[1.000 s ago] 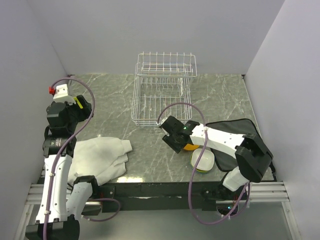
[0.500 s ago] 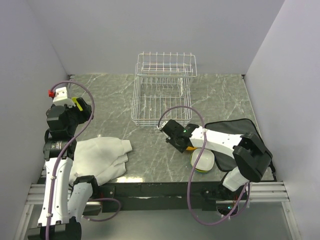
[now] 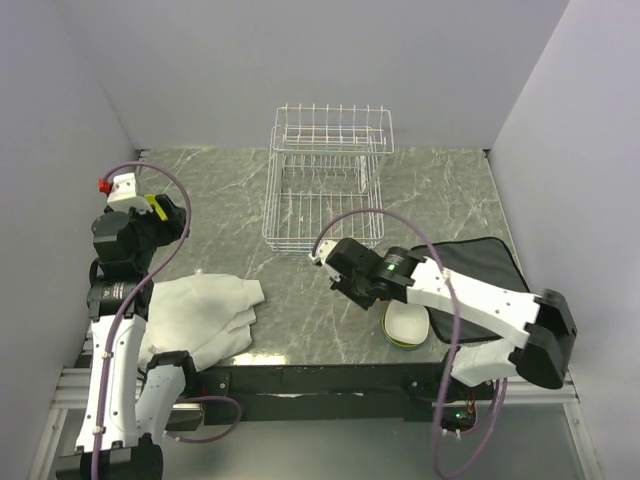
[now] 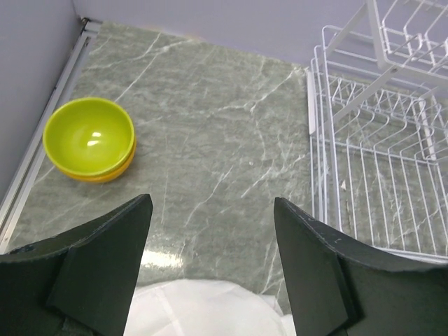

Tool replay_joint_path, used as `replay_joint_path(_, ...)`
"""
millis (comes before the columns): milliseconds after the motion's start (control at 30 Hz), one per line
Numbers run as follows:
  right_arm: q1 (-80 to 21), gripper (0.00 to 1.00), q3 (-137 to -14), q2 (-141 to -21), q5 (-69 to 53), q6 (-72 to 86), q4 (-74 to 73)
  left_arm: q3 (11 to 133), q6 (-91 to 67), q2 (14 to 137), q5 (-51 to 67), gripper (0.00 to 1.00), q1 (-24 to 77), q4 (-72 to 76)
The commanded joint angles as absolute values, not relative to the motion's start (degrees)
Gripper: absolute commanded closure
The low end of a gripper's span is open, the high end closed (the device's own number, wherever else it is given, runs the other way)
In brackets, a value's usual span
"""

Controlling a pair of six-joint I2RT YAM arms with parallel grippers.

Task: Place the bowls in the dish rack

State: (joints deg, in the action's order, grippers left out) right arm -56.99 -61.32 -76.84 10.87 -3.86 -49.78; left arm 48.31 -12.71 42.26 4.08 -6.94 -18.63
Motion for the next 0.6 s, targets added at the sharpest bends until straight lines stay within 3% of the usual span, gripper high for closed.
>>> replay_joint_path(0,-57.57,1.0,-68.28,-72.78,7.12,-4.22,-57.13,52.9,-12.47,44.2,6.15,0.23,-7.12,-13.54)
replay_joint_path(200,-57.74,1.0,-72.33,-74.62,10.1,-8.69,-51.87,55.1,-14.5,48.6,7.82,0.23,-7.21,-10.29)
replay_joint_path(333,-56.34,1.0,-81.35,-75.76,9.41,-14.14,-44.84,57.3,-15.29,52.28,8.43,0.23,-7.12,-10.55)
replay_joint_path(567,-50.38,1.0,-103.42,-83.65,-6.82,-20.3,-35.78,59.85,-17.22,59.41,8.7,0.23,-7.12,-12.48)
